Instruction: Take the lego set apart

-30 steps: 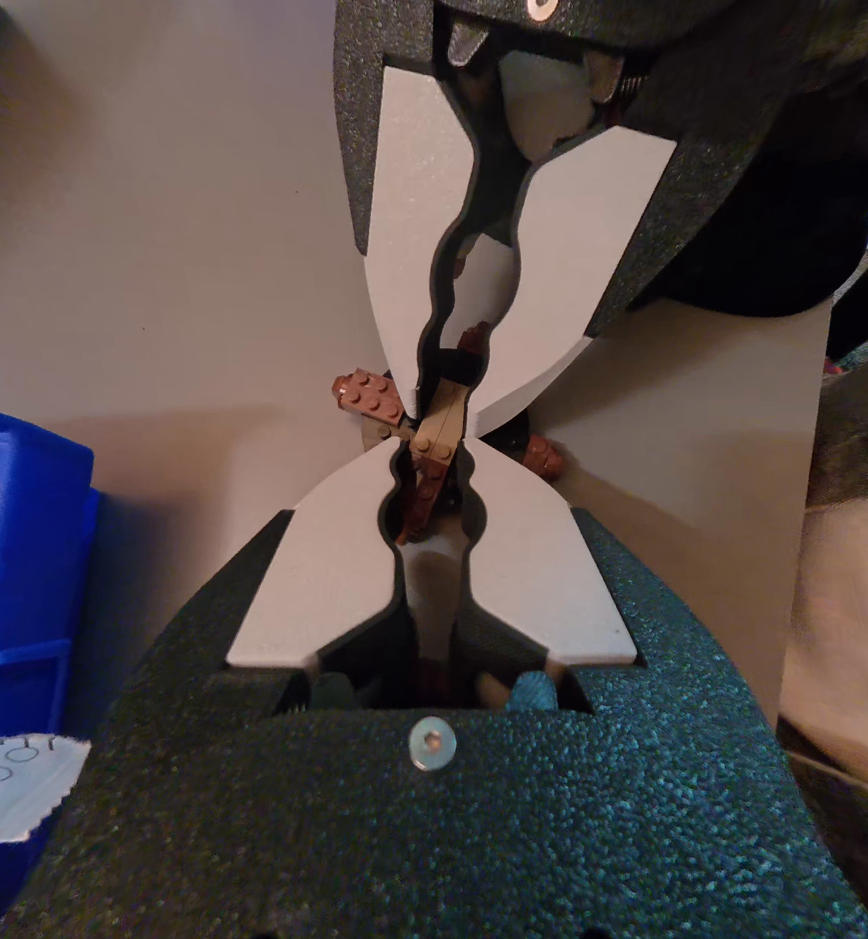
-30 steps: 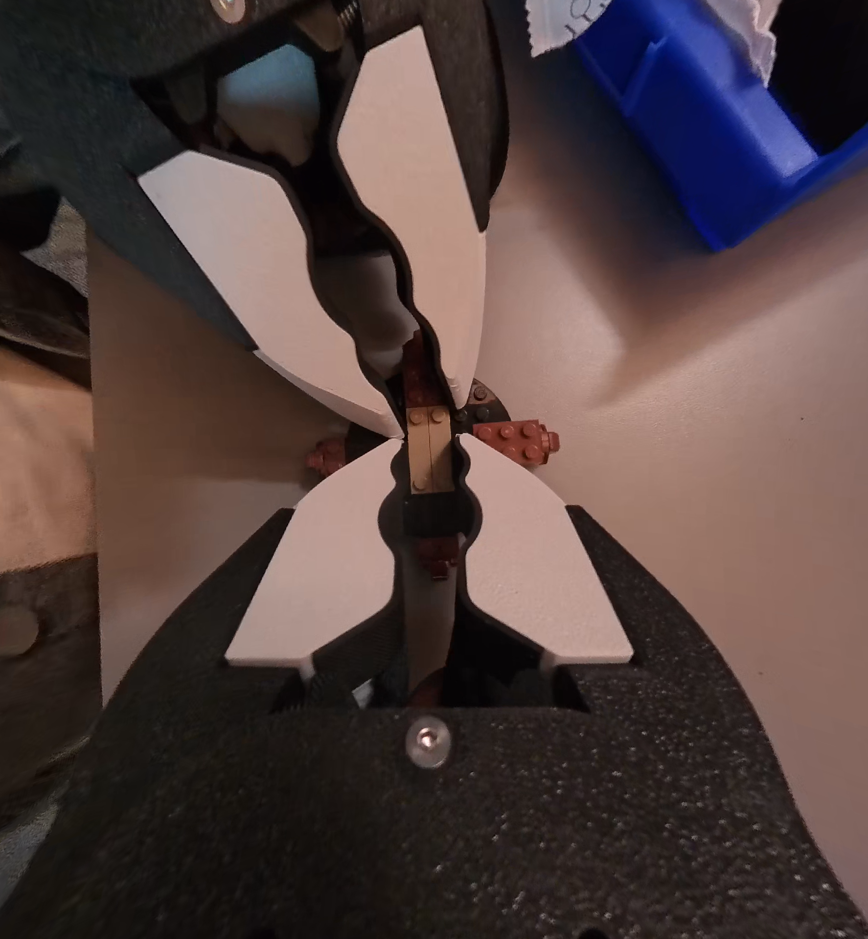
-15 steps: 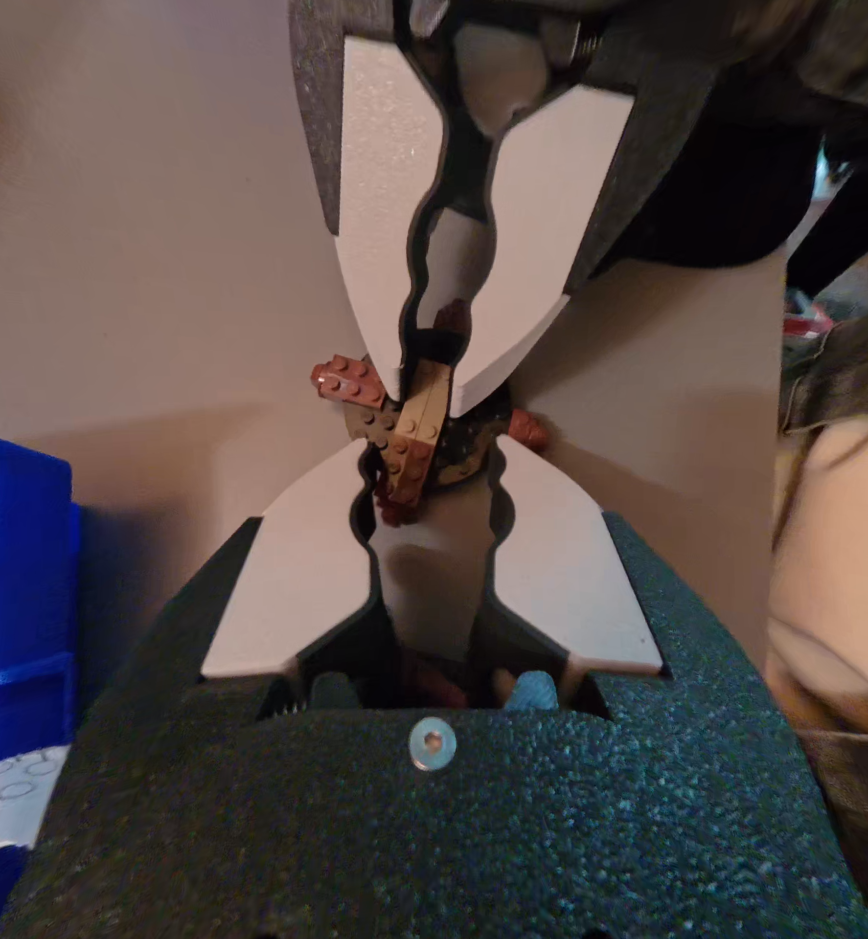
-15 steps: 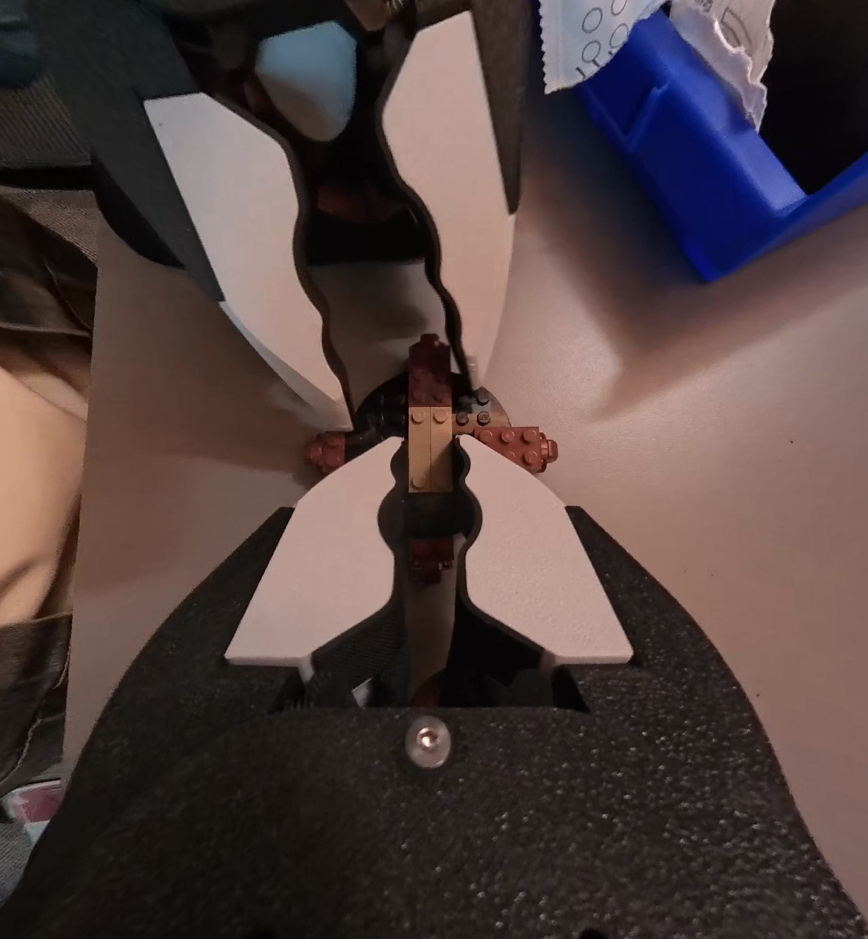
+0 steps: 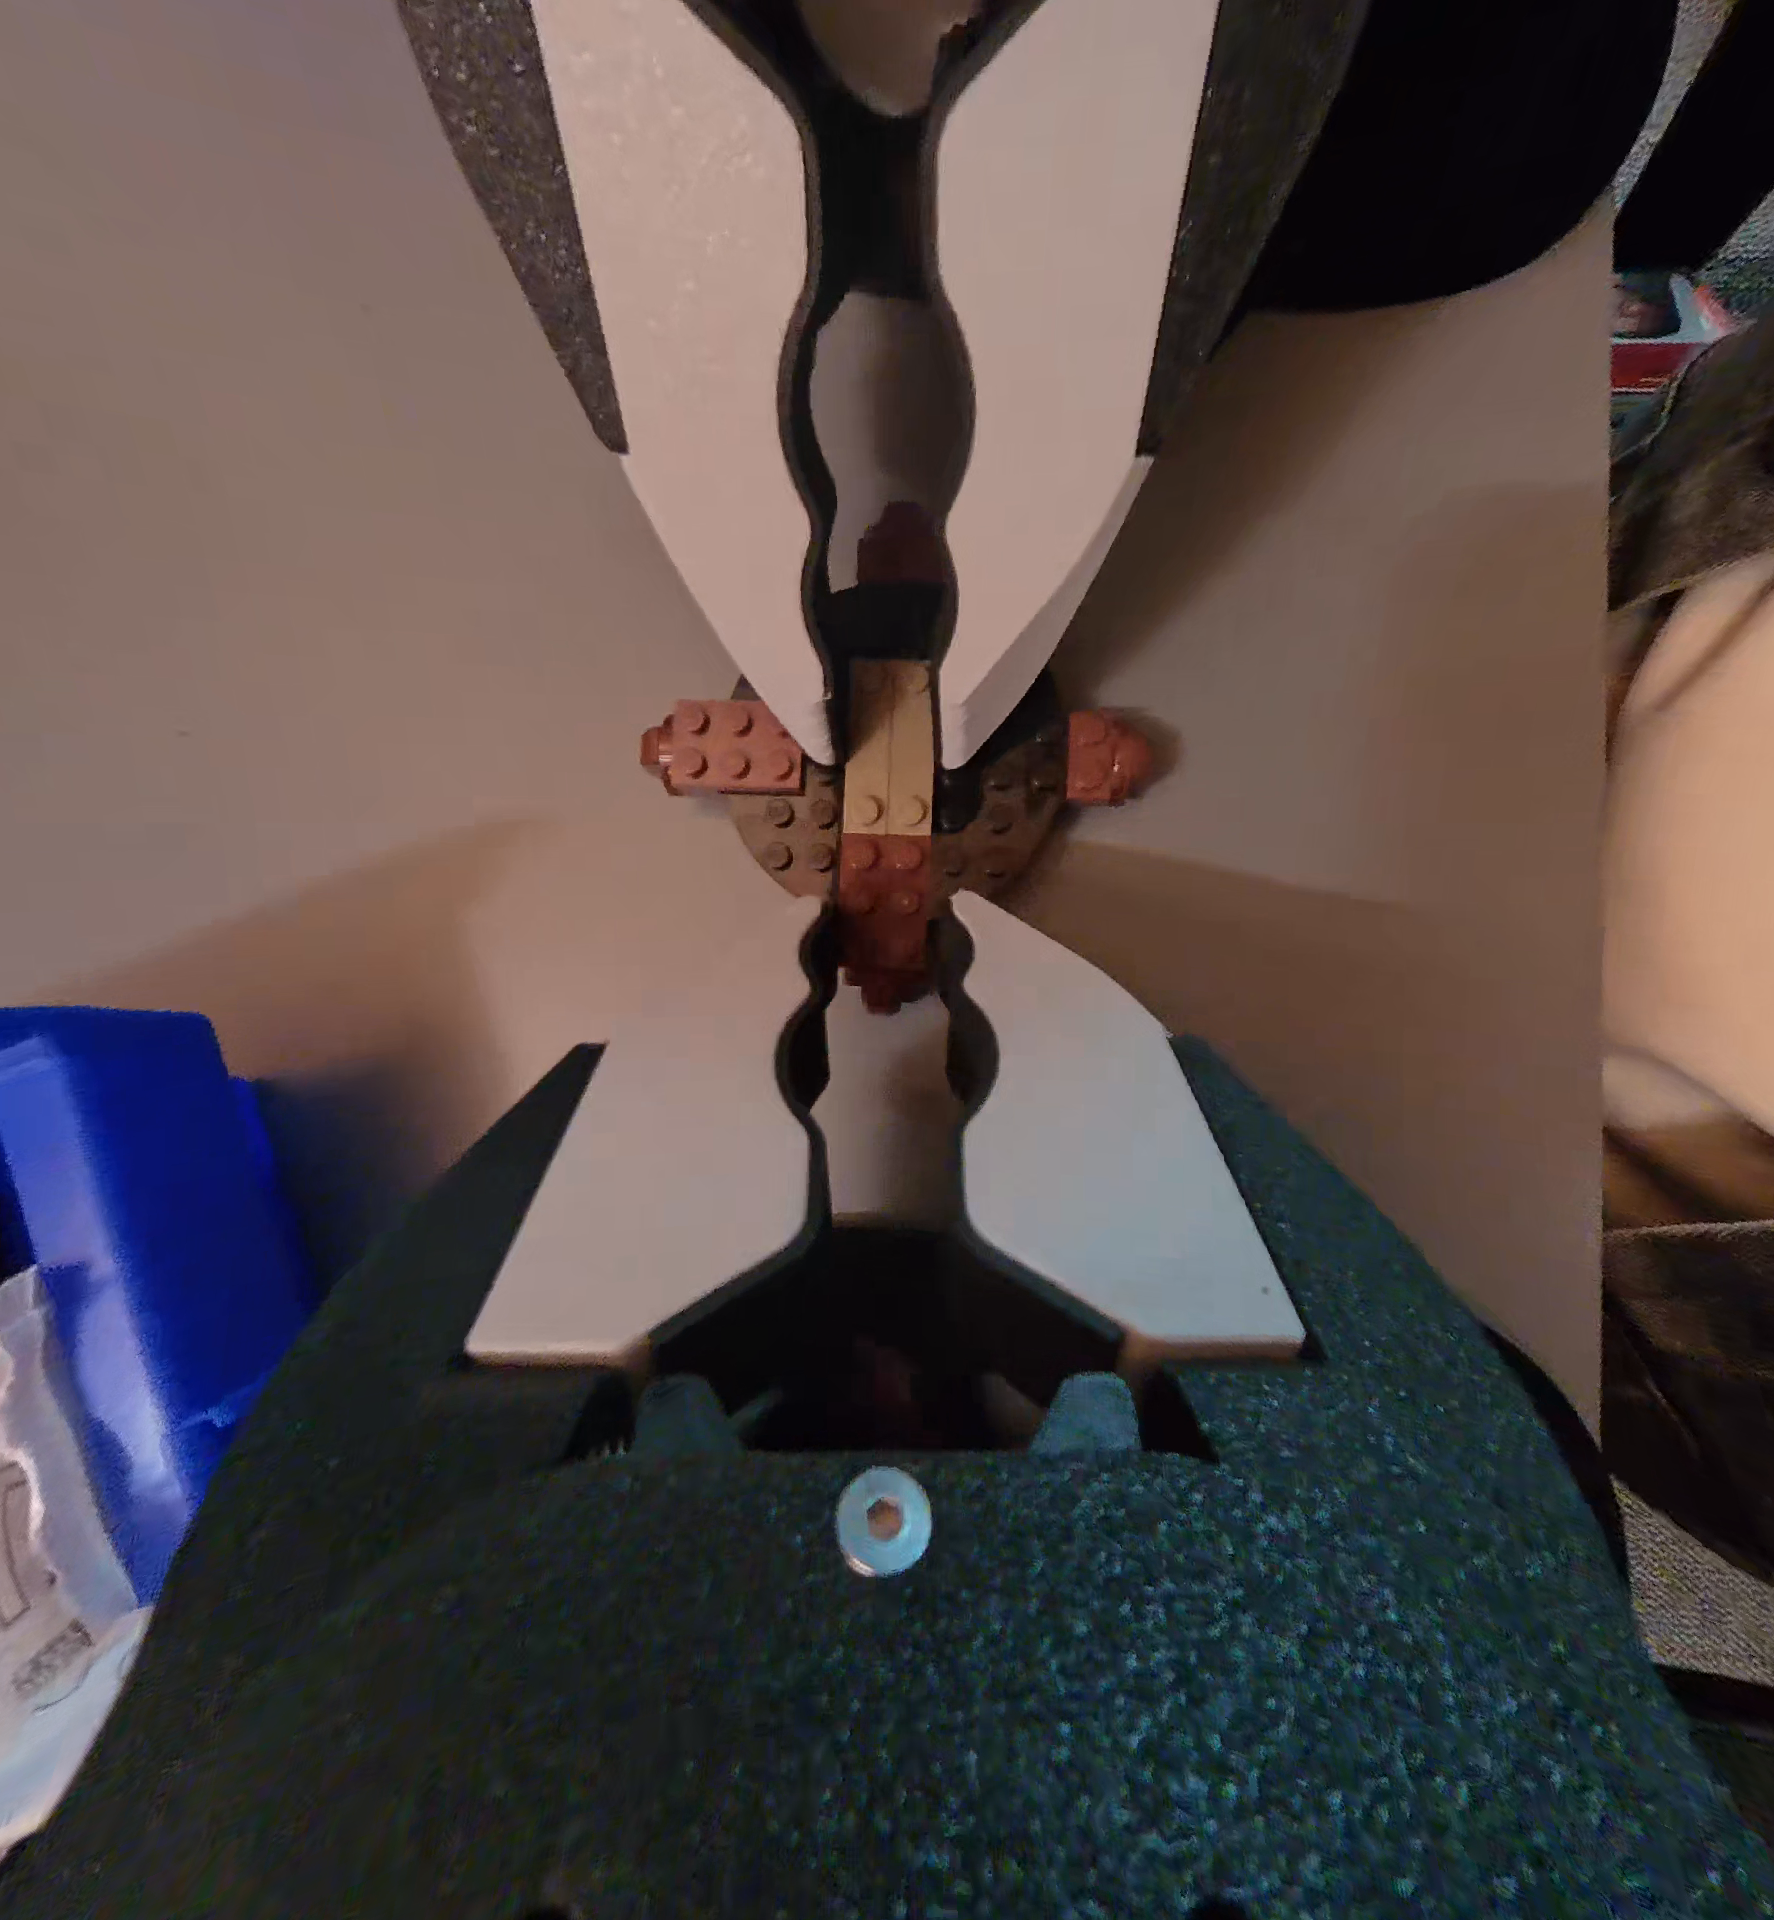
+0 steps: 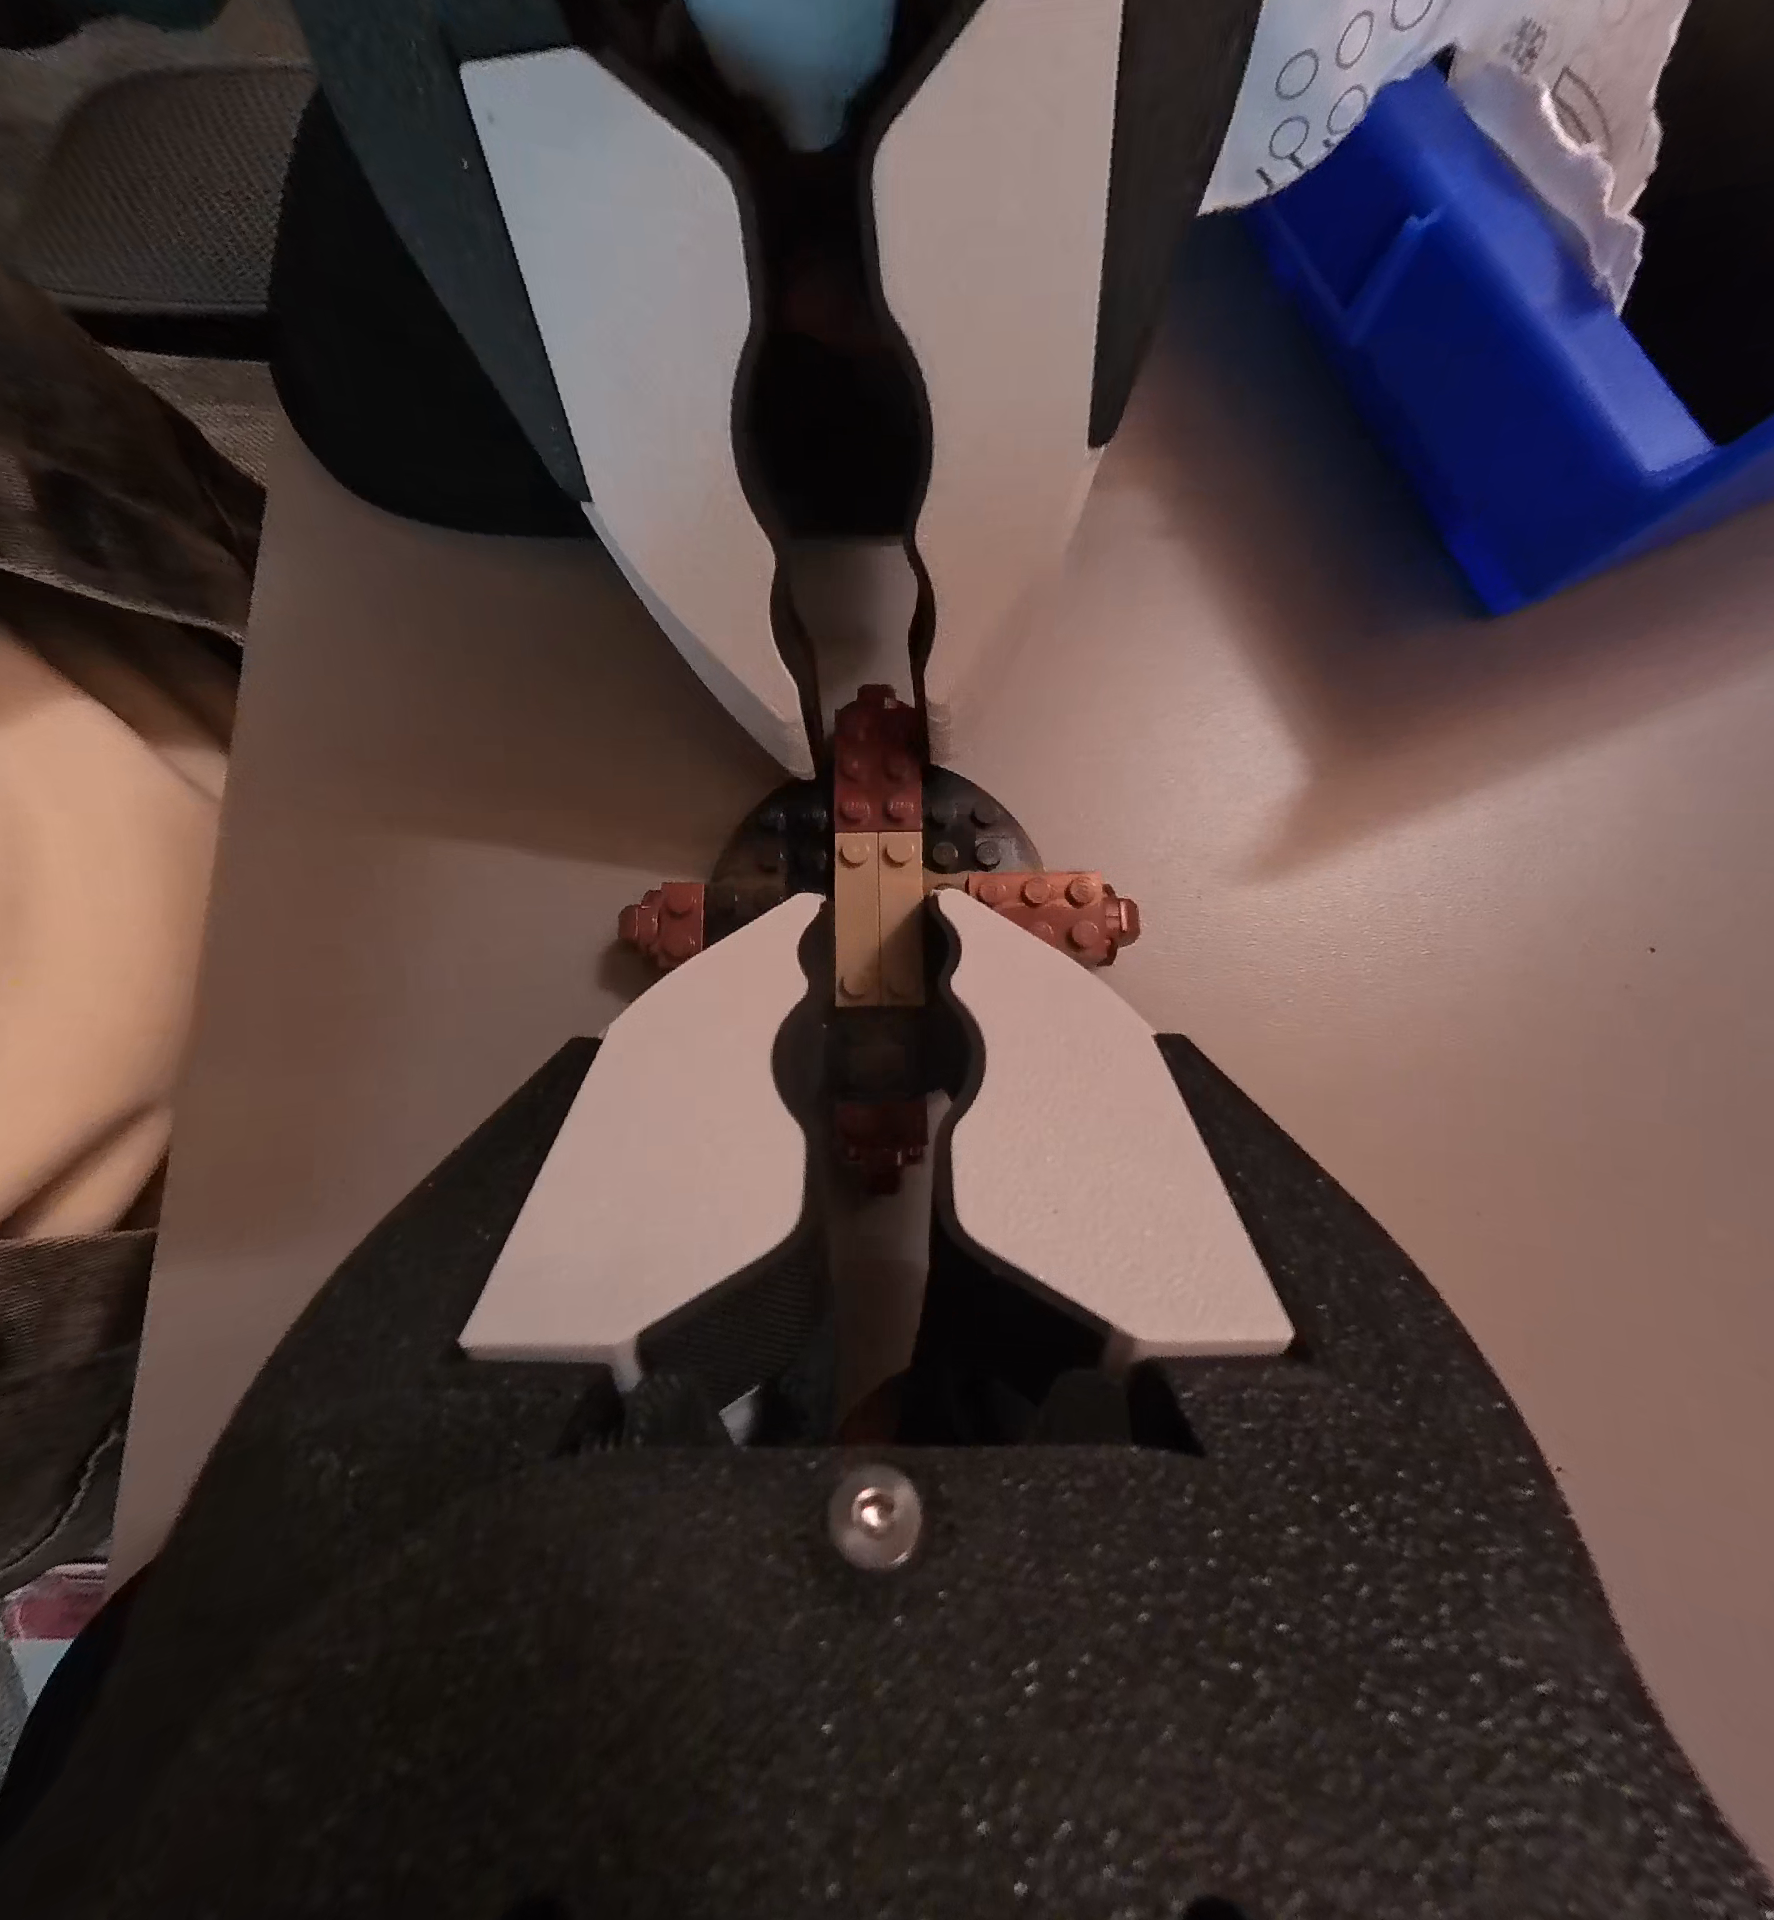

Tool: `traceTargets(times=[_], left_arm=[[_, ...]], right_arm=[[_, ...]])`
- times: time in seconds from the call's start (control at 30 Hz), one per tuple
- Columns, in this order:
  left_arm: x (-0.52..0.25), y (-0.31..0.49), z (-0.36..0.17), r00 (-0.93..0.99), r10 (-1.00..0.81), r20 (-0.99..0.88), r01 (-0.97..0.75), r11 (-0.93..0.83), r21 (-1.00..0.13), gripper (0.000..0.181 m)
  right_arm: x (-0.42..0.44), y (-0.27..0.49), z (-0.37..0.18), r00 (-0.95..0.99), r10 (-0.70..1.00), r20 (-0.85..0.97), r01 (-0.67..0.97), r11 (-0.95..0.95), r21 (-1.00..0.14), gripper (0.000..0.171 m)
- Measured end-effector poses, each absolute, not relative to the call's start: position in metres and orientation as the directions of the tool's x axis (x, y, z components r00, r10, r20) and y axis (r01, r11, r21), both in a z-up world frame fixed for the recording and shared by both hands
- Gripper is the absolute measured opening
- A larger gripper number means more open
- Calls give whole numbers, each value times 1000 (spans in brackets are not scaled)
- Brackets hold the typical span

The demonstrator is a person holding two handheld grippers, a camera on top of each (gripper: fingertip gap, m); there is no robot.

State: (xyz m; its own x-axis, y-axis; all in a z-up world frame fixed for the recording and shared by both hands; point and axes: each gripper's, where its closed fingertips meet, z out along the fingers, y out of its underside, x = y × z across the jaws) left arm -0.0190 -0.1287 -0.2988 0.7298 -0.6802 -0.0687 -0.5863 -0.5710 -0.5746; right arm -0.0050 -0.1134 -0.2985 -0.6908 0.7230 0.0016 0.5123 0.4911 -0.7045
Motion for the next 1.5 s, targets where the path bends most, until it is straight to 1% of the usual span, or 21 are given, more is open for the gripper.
traceTargets(times=[0.13, 0.2, 0.3, 0.37, 0.57, 0.8, 0.93, 1.0, 1.03, 1.07, 1.17, 1.3, 1.33, 1.37, 1.43, 1.47, 1.5], left_arm=[[-19, -129, -300, 740, -670, -63, -557, -557, -617, 18], [-18, -130, -302, 732, -679, -59, -561, -551, -618, 28], [-21, -130, -303, 704, -704, -88, -601, -526, -602, 19], [-22, -129, -304, 694, -713, -103, -616, -513, -598, 17], [-20, -130, -302, 754, -646, -118, -546, -517, -660, 16], [-19, -130, -299, 822, -567, -53, -426, -549, -719, 15], [-15, -132, -297, 792, -598, -119, -477, -486, -732, 15], [-15, -133, -301, 753, -617, -230, -572, -442, -691, 16], [-15, -133, -301, 718, -627, -303, -634, -408, -657, 16], [-15, -133, -301, 702, -627, -338, -662, -400, -634, 16], [-14, -133, -301, 707, -620, -340, -672, -440, -596, 16], [-15, -135, -301, 707, -604, -368, -701, -532, -475, 17], [-15, -135, -302, 729, -589, -350, -679, -555, -481, 16], [-15, -135, -302, 766, -564, -310, -632, -571, -523, 16], [-14, -136, -301, 853, -495, -166, -470, -589, -657, 16], [-14, -136, -301, 874, -474, -105, -402, -586, -704, 15], [-14, -137, -300, 879, -469, -84, -379, -582, -719, 15]], right_arm=[[-4, -114, -299, -693, 721, 13, 512, 504, -696, 15], [-4, -114, -299, -694, 720, 13, 513, 507, -692, 15], [-4, -114, -299, -690, 723, 5, 522, 503, -689, 15], [-4, -114, -299, -686, 728, 5, 530, 504, -682, 16], [-2, -114, -300, -668, 744, -29, 561, 476, -677, 15], [-1, -114, -299, -662, 749, -4, 561, 492, -666, 15], [1, -116, -298, -684, 729, -35, 546, 479, -688, 15], [1, -117, -300, -685, 729, -13, 551, 506, -664, 15], [1, -117, -299, -676, 737, -6, 566, 515, -643, 15], [2, -117, -299, -663, 749, 9, 587, 526, -615, 15], [4, -116, -299, -636, 764, 109, 629, 595, -500, 15], [4, -116, -300, -605, 792, 82, 710, 583, -395, 14], [4, -116, -300, -599, 798, 60, 725, 573, -382, 14], [4, -116, -300, -591, 806, 36, 736, 557, -383, 14], [4, -116, -300, -586, 810, 4, 732, 532, -425, 14], [4, -117, -300, -581, 814, -10, 728, 514, -455, 14], [3, -117, -300, -576, 817, -21, 721, 496, -484, 14]])
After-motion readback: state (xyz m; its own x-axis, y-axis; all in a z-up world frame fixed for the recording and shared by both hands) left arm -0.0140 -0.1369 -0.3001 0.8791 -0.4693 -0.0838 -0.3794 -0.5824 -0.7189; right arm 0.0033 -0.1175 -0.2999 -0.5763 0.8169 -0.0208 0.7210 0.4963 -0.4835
